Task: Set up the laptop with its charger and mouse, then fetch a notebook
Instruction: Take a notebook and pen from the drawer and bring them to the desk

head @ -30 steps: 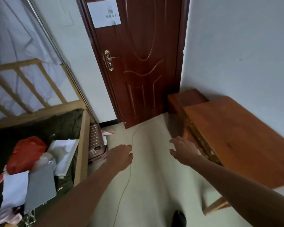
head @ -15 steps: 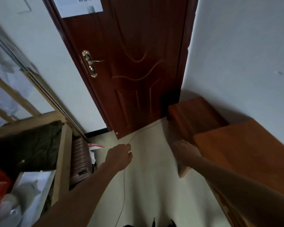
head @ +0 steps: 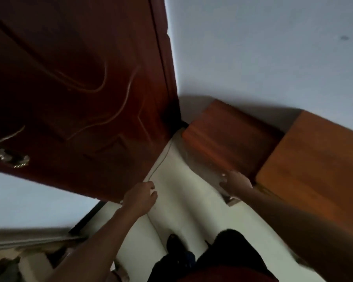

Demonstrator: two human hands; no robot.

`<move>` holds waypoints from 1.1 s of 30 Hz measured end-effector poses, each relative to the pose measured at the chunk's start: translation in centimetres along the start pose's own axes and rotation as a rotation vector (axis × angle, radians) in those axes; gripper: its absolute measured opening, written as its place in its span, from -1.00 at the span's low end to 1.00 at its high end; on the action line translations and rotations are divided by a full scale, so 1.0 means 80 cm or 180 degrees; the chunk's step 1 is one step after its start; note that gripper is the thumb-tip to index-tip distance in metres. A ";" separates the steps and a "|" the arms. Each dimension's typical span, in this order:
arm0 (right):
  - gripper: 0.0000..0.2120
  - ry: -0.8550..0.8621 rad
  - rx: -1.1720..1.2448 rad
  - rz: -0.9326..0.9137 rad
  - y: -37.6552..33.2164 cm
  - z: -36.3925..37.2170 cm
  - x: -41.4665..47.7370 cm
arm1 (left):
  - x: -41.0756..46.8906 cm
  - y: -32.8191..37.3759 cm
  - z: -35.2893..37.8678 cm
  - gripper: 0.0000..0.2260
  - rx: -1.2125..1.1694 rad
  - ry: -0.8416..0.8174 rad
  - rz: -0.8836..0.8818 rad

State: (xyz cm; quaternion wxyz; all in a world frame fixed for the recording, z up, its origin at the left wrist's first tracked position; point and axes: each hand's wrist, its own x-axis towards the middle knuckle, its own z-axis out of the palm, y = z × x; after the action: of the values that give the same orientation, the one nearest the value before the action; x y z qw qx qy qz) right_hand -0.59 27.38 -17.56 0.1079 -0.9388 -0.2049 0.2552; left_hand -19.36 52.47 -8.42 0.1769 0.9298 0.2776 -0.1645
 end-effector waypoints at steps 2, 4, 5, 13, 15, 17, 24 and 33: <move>-0.61 -0.0024 0.0490 0.0483 0.000 0.010 0.010 | 0.048 -0.006 -0.014 -0.74 -0.0018 -0.0276 0.0111; -0.61 -0.0029 0.0925 0.0925 0.003 0.023 0.013 | 0.091 -0.005 -0.024 -0.79 -0.0254 -0.0497 0.0081; -0.61 -0.0022 0.1086 0.1124 0.007 0.031 0.018 | 0.115 -0.002 -0.025 -0.82 -0.0350 -0.0605 0.0072; -0.70 -0.0112 0.1797 0.2242 0.043 0.074 0.081 | 0.304 0.027 0.018 -0.78 -0.0974 -0.1385 -0.0196; -0.68 -0.0034 0.2055 0.2595 0.049 0.086 0.102 | 0.342 0.039 0.038 -0.79 -0.1076 -0.1537 -0.0226; -0.67 0.0038 0.2499 0.3023 0.047 0.091 0.119 | 0.371 0.052 0.053 -0.82 -0.1300 -0.1645 -0.0402; -0.53 0.1225 0.6051 0.4395 0.036 0.135 0.168 | 0.476 0.071 0.109 -0.59 -0.2938 -0.2027 -0.1993; -0.45 0.2733 0.8212 0.4346 0.088 0.199 0.203 | 0.575 0.064 0.200 -0.56 -0.4100 -0.2353 -0.2632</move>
State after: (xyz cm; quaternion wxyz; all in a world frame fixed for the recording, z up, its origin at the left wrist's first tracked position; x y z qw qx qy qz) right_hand 6.14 29.79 -40.25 0.7438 -0.1188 0.6571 -0.0301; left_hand 16.70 62.78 -39.92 0.6767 0.3578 0.5589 -0.3190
